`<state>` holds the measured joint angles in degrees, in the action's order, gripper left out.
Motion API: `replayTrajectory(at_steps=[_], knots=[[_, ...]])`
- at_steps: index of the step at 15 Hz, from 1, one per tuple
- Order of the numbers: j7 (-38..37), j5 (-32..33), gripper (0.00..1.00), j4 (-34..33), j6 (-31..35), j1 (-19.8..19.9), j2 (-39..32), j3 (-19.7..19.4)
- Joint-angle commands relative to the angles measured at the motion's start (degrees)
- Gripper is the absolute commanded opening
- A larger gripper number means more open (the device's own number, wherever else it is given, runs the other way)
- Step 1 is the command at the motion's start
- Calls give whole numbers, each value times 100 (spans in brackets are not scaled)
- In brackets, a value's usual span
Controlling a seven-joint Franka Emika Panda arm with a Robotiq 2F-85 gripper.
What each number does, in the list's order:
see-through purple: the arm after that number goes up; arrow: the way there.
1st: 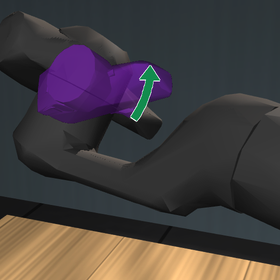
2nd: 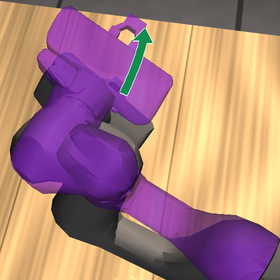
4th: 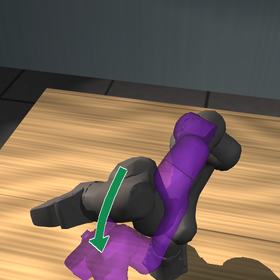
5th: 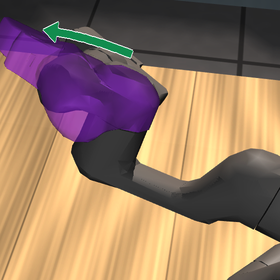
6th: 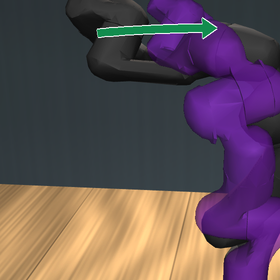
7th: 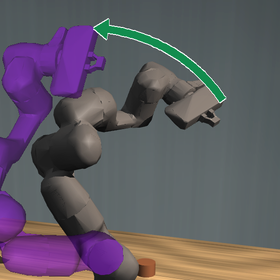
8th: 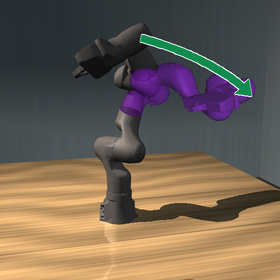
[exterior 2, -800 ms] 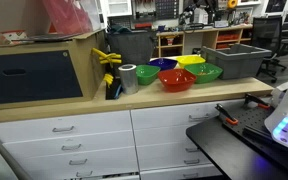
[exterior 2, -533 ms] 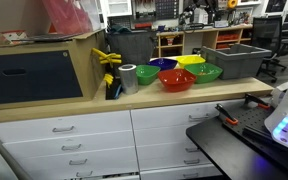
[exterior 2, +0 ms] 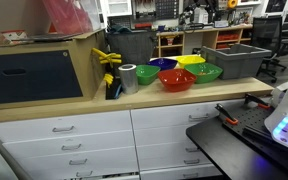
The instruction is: Put the pink doll in the yellow bowl
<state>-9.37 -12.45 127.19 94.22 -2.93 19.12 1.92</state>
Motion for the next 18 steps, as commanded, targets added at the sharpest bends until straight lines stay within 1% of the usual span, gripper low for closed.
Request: replayTrajectory(at_steps=[1, 9, 14, 18], knots=[[16, 97, 100, -244, 144, 167, -170, -28], [56, 705, 100, -670, 1010, 561, -721, -300], [-30, 976, 100, -1116, 1587, 829, -1289, -605], [-130, 1132, 100, -1600, 1852, 1081, -1792, -906]])
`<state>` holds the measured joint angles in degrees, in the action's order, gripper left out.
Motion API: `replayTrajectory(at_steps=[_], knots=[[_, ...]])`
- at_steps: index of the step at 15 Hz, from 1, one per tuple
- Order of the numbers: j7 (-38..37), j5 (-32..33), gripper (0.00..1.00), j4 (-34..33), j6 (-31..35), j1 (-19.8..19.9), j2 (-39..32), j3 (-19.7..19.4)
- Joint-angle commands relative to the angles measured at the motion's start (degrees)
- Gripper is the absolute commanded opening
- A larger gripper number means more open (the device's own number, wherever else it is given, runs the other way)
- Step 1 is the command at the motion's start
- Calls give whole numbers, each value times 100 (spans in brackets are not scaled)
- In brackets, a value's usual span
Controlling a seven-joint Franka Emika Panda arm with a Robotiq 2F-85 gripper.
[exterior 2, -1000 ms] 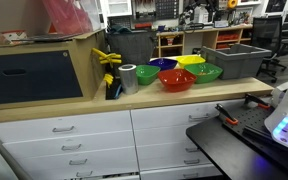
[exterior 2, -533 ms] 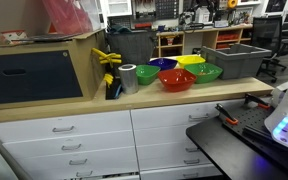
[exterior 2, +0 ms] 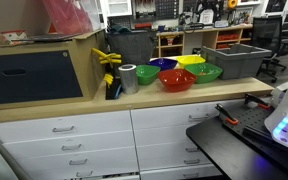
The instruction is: Put the pink doll in the yellow bowl
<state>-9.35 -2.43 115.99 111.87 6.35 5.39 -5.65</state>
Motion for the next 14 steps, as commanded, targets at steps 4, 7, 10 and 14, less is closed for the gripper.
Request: replayTrajectory(at_steps=[4, 7, 10, 14], knots=[[-230, 269, 100, -942, 252, 417, -969, -476], [-267, 420, 100, -1242, 242, 562, -1342, -668], [-329, 633, 100, -1490, 253, 656, -1724, -817], [-313, 853, 100, -1799, 141, 676, -2088, -902]])
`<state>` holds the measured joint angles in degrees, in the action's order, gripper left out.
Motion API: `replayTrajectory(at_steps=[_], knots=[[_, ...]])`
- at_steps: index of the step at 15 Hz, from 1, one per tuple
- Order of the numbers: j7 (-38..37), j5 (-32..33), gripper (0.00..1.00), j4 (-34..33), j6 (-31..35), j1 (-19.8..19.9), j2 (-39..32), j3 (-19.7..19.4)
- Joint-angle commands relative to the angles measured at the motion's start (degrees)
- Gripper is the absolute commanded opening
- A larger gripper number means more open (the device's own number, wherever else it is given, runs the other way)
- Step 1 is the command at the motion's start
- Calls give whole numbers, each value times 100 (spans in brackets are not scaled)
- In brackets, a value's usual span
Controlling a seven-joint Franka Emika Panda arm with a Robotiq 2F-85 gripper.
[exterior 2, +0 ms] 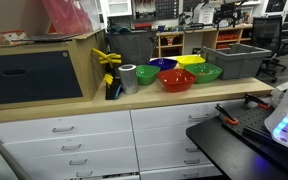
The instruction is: Put the pink doll in the yellow bowl
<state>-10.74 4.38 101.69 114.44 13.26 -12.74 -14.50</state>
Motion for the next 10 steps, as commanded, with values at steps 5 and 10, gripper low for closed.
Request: replayTrajectory(at_steps=[5, 10], knots=[[6, 51, 100, -417, -167, -22, -303, 55], [19, 91, 100, -401, -13, -69, -261, 85]])
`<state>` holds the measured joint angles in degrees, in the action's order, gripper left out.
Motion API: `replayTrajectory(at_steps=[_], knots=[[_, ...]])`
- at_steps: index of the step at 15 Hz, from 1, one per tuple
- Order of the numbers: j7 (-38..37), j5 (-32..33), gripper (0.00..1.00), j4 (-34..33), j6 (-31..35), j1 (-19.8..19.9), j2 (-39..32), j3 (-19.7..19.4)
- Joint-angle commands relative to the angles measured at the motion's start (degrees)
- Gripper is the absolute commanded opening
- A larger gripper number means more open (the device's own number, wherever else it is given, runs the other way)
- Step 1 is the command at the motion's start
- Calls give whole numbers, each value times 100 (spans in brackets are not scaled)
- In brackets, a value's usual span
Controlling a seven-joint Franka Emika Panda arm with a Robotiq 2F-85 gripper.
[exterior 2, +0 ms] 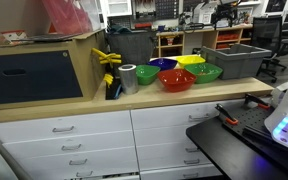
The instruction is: Put the pink doll in the yellow bowl
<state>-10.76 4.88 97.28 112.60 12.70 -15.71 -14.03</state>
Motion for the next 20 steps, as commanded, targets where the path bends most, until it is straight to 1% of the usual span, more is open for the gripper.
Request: replayTrajectory(at_steps=[1, 5, 8, 14, 20], knots=[[21, 58, 100, 112, 326, -26, 60, 46], [68, -14, 100, 295, 785, 33, -51, 32], [25, 14, 100, 420, 986, 125, -209, -57], [110, -109, 100, 521, 1062, 416, -576, -207], [201, -241, 100, 678, 1059, 642, -1001, -183]])
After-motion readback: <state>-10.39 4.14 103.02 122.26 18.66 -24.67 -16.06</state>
